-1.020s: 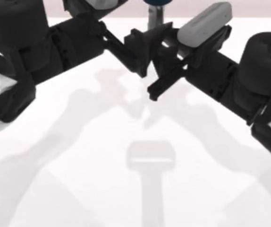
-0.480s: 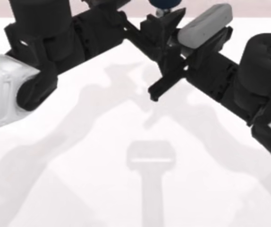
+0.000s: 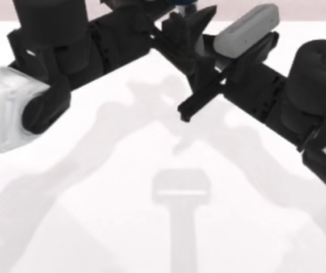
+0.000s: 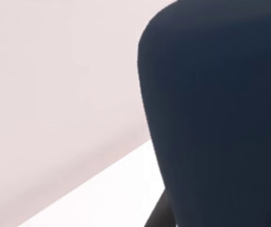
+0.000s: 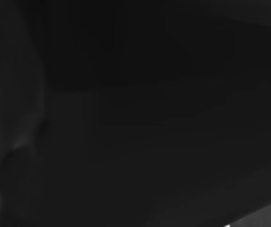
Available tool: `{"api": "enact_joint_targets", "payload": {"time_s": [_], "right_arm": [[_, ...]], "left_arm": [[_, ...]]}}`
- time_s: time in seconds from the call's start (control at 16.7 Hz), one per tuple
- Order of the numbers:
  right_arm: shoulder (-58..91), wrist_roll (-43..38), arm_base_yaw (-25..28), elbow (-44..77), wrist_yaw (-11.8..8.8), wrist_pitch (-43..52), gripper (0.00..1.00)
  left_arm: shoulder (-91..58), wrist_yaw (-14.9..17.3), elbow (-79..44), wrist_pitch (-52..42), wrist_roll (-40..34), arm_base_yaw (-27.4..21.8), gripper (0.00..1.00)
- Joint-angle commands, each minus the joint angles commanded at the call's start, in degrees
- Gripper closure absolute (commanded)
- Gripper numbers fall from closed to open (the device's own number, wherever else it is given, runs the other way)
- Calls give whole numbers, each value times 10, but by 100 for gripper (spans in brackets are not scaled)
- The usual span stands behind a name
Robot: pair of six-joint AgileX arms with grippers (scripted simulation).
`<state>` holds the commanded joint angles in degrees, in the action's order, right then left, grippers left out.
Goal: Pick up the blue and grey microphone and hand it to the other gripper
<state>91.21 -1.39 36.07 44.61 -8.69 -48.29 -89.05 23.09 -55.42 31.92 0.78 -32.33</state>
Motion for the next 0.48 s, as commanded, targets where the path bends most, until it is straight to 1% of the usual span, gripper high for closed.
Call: {"api": "enact_joint_targets", "payload": {"time_s": [0.24,0.3,0.48], "right_arm": [[0,0,0,0,0,0,100],[0,0,0,0,0,0,100],[0,0,0,0,0,0,100]], "left_arm": [[0,0,0,0,0,0,98],[0,0,0,0,0,0,100],[0,0,0,0,0,0,100]]}}
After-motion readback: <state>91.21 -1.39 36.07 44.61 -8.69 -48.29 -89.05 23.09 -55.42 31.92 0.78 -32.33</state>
